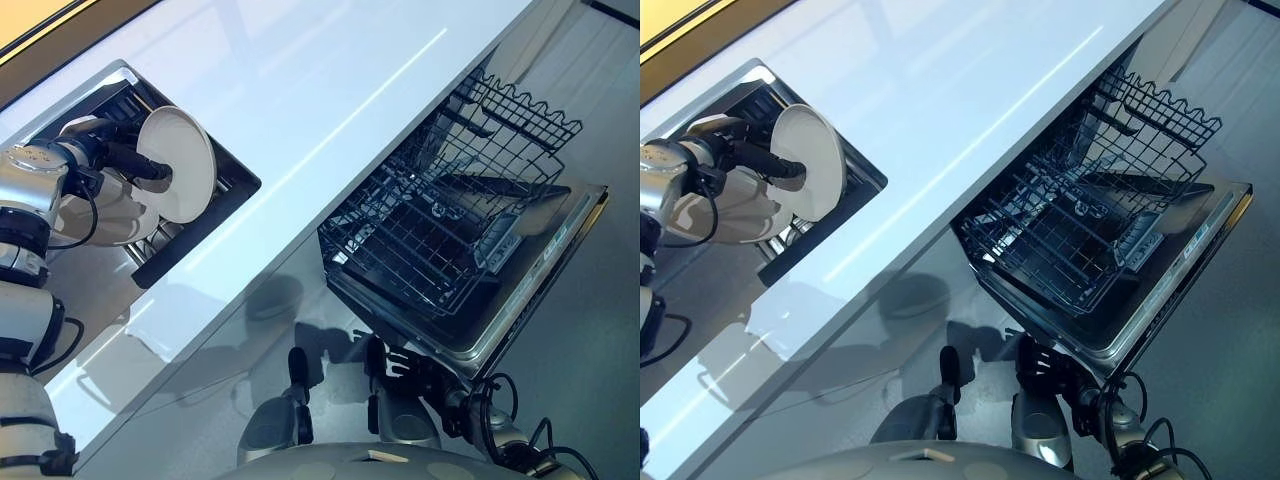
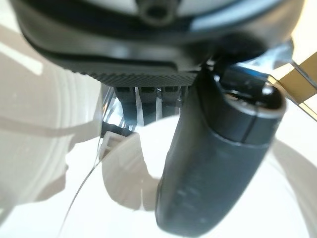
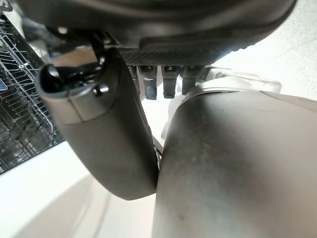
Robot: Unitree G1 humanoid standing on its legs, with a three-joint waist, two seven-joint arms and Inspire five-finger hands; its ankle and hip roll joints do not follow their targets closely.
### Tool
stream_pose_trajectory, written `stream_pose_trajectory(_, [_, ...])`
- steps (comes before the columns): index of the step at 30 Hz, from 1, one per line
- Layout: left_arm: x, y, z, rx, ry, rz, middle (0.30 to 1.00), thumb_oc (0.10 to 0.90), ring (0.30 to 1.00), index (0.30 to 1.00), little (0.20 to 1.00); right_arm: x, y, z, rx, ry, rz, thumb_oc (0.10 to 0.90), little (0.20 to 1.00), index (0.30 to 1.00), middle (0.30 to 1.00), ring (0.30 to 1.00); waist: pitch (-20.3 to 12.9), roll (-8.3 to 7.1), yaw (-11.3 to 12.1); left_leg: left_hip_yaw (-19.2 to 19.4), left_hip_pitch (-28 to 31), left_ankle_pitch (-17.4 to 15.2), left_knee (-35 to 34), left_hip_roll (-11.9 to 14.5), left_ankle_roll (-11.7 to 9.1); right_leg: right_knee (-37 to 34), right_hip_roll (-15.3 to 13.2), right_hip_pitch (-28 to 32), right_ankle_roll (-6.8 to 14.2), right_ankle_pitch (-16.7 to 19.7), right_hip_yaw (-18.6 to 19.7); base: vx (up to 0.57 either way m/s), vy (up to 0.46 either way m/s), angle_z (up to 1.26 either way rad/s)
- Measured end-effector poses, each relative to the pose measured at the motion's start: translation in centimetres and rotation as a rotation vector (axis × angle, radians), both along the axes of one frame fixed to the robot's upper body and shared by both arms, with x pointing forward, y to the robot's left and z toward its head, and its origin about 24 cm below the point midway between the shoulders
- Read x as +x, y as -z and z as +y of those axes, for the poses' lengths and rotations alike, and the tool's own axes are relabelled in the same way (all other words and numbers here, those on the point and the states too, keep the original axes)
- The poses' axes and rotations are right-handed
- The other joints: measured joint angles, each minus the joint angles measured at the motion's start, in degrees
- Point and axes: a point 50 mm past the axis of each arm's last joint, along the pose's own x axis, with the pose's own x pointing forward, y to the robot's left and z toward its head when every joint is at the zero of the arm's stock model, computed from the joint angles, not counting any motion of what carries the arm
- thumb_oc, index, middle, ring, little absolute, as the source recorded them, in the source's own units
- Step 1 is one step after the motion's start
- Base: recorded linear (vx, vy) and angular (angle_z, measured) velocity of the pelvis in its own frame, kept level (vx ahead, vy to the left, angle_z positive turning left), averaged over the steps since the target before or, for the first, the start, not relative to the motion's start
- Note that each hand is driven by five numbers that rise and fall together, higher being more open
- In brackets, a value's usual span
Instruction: Pick up plates and place into dishwasher.
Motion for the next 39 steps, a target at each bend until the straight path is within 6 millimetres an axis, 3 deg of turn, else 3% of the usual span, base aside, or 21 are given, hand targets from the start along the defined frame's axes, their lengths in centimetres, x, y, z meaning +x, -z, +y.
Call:
stream_pose_trajectory(20, [-0.4,0.2,0.8,0.004,-0.040,0.016,0.300,0.100,0.300,0.300,0.200,-0.1,0.3,0.5,0.000,0.005,0.035,0.800,0.900,0.900,0.900,0.900,-0.2,-0.64,-1.2,0.0,3.4,0.0,0.0,0.0,0.1,0.0,0.0,3.3,-0.2,0.2,0.3,0.02,-0.019,0.00])
stream_pose_trajectory(29, [-0.2,0.0,0.5,-0.005,-0.022,0.003,0.300,0.100,0.300,0.300,0.200,-0.6,0.6,1.0,0.008,-0.002,0.053,0.800,0.900,0.900,0.900,0.900,-3.2,-0.81,-1.9,0.0,4.3,0.1,0.1,0.1,0.6,0.0,0.0,4.2,-0.3,0.2,0.3,0.00,-0.034,-0.01])
stream_pose_trajectory(39, [0.5,-1.3,-1.5,0.007,0.042,-0.074,0.300,0.100,0.300,0.300,0.200,-2.2,1.1,1.0,0.023,0.004,0.091,0.800,0.900,0.900,0.900,0.900,-7.9,-0.63,-2.0,0.0,5.5,-0.5,0.0,0.3,0.2,0.0,0.0,5.2,-0.3,0.1,0.4,0.01,-0.029,-0.01])
